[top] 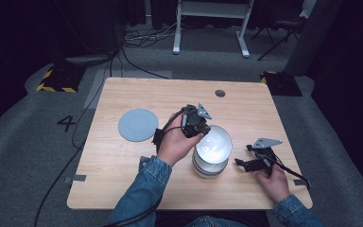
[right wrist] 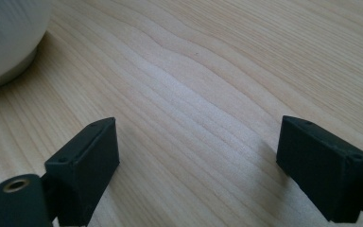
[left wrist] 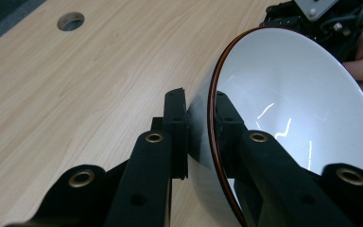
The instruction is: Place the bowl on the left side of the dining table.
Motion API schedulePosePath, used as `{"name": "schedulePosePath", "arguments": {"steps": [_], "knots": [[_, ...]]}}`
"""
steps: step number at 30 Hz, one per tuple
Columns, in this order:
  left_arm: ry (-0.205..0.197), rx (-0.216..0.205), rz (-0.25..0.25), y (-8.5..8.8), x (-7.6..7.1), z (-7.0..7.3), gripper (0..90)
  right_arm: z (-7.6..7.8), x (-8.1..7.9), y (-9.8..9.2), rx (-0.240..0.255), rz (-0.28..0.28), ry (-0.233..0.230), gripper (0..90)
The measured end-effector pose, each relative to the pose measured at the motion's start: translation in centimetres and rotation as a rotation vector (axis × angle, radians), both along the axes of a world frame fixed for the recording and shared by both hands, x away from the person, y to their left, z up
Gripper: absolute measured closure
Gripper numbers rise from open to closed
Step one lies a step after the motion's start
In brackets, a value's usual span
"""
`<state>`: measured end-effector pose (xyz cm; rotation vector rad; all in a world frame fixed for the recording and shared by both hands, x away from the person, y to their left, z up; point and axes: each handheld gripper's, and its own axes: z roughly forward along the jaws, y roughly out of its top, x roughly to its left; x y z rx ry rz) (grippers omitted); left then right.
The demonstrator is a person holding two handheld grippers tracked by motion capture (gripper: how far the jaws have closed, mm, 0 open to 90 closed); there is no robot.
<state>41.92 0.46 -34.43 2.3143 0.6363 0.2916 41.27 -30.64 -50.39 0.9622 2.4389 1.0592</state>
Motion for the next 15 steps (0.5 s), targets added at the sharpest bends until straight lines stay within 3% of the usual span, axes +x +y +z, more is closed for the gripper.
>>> {"name": "schedulePosePath", "arguments": {"steps": [10,15], "knots": [[-0.021,-0.012,0.001,0.6,0.7,2.0,79.7,0.0,0.0,0.0,0.0,0.0,0.0,13.8],[-0.041,0.006,0.004,0.8,0.9,2.4,79.8,0.0,0.0,0.0,0.0,0.0,0.0,13.8]]}}
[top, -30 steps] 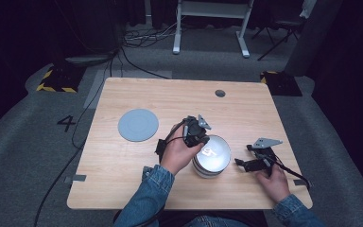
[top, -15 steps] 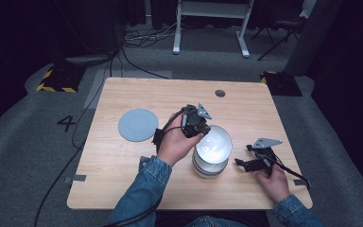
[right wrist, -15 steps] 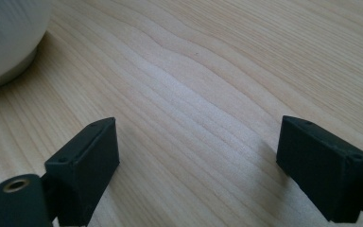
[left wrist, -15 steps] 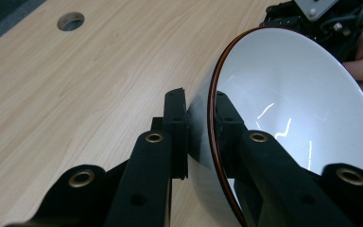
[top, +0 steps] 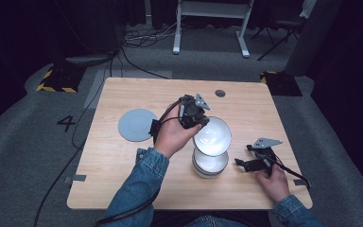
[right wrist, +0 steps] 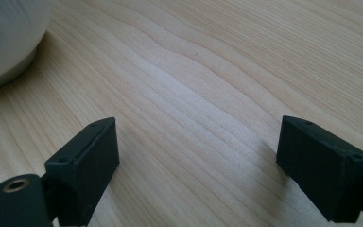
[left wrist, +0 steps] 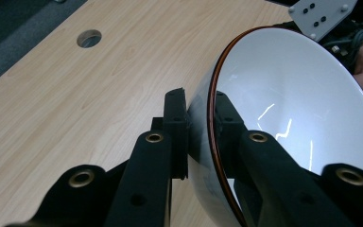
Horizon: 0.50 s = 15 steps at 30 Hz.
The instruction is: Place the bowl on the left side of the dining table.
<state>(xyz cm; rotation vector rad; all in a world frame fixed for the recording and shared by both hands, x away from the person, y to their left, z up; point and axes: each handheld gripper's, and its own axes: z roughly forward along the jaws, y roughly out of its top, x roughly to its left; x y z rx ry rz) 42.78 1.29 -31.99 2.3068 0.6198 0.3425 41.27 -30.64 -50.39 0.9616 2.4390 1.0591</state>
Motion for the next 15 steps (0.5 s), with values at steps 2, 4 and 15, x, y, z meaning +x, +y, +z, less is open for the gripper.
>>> {"name": "schedulePosePath", "arguments": {"steps": [2,4,15], "knots": [[0.001,0.001,0.005,0.2,0.0,0.2,79.8,0.0,0.0,0.0,0.0,0.0,0.0,13.8],[0.017,-0.01,0.004,0.4,0.1,0.3,79.8,0.0,0.0,0.0,0.0,0.0,0.0,13.8],[-0.002,-0.012,0.018,2.4,1.0,1.3,79.8,0.0,0.0,0.0,0.0,-0.001,0.001,13.8]]}}
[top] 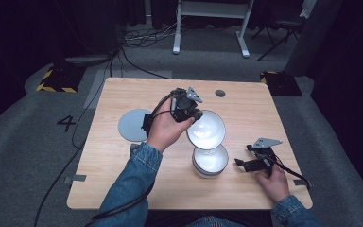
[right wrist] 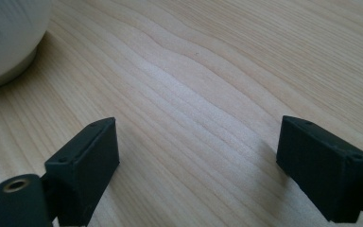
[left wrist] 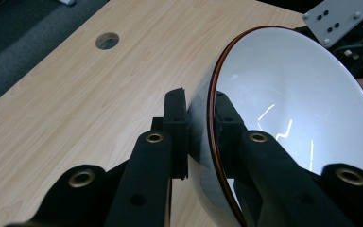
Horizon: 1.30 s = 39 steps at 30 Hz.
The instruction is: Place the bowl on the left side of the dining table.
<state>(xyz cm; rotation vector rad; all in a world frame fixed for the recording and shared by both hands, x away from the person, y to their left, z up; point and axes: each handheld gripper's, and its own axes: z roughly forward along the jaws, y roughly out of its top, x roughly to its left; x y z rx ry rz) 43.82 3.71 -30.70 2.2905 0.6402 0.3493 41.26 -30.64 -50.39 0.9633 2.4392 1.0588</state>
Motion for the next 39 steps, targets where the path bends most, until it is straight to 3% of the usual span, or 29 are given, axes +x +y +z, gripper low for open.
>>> {"name": "schedulePosePath", "arguments": {"steps": [6,7,11,14,18,29,30,31,32,33,34,37,38,39], "knots": [[-0.007,0.001,0.014,1.7,0.5,0.3,79.8,0.0,0.0,0.0,0.0,0.0,0.0,13.8],[-0.025,0.01,0.037,2.3,0.6,0.4,79.8,0.0,0.0,0.0,0.0,0.0,0.0,13.8],[-0.026,0.021,0.054,3.5,0.9,0.6,79.8,0.0,0.0,0.0,0.0,0.0,0.0,13.7],[-0.036,0.015,0.095,4.7,1.1,0.6,79.8,0.0,0.0,0.0,0.0,-0.001,0.0,13.7],[-0.034,-0.023,0.144,6.4,1.6,0.4,79.7,0.0,0.0,0.0,0.0,-0.001,0.0,13.7],[-0.021,-0.032,0.246,9.5,3.0,0.2,79.7,0.0,0.0,0.0,0.0,-0.001,0.0,13.8],[-0.002,-0.043,0.28,10.0,3.4,0.0,79.6,0.0,0.0,0.0,0.0,-0.001,0.0,13.8],[-0.002,-0.043,0.28,10.0,3.4,0.0,79.6,0.0,0.0,0.0,0.0,-0.001,0.0,13.8],[0.014,-0.061,0.342,10.4,4.0,-0.3,79.6,0.0,0.0,0.0,0.0,0.0,0.0,13.8],[0.014,-0.061,0.342,10.4,4.0,-0.3,79.6,0.0,0.0,0.0,0.0,-0.001,0.0,13.8],[0.027,-0.056,0.394,11.0,4.5,-0.5,79.6,0.0,0.0,0.0,0.0,0.0,0.0,13.8],[0.044,-0.051,0.459,12.0,5.3,-0.9,79.6,0.0,0.0,0.0,0.0,0.0,0.0,13.8],[0.044,-0.051,0.459,12.0,5.3,-0.9,79.6,0.0,0.0,0.0,0.0,0.0,0.0,13.8],[0.059,-0.065,0.5,12.6,5.7,-1.2,79.6,0.0,0.0,0.0,0.0,0.001,-0.001,13.8]]}}
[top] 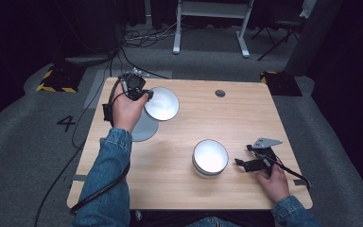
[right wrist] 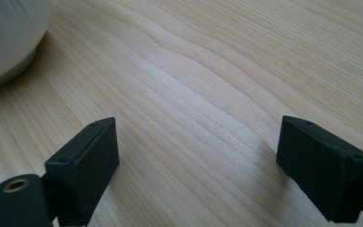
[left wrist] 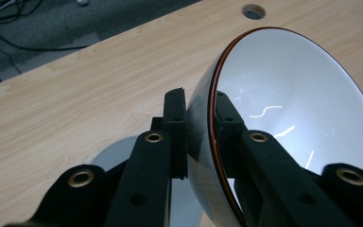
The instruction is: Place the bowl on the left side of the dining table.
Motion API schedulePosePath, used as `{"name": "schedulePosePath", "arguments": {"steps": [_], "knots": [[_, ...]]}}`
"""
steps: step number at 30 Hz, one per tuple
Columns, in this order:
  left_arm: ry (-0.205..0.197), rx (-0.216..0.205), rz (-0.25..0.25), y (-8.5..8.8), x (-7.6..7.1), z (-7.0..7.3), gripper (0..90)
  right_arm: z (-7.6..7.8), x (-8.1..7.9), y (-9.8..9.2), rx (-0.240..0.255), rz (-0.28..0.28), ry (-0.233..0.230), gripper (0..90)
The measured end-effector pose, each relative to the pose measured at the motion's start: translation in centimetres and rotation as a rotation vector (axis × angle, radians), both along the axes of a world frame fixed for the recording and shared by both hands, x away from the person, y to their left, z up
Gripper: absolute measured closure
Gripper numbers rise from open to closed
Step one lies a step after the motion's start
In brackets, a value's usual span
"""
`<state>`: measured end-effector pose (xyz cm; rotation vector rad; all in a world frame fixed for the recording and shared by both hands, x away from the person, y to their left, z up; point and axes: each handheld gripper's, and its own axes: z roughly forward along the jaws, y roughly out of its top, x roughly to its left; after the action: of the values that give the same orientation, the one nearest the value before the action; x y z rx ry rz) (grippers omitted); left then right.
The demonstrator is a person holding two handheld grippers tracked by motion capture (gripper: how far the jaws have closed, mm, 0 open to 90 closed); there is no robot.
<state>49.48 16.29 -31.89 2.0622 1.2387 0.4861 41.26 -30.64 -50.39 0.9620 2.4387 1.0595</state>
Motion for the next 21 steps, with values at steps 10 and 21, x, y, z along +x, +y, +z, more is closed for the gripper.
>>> {"name": "schedulePosePath", "arguments": {"steps": [10,21], "knots": [[0.064,-0.052,0.198,3.0,0.7,-1.0,79.4,0.0,0.0,0.0,0.0,-0.001,0.001,13.8],[0.084,-0.074,0.28,4.5,1.3,-1.8,79.3,0.0,0.0,0.0,0.0,-0.001,0.001,13.8]]}}
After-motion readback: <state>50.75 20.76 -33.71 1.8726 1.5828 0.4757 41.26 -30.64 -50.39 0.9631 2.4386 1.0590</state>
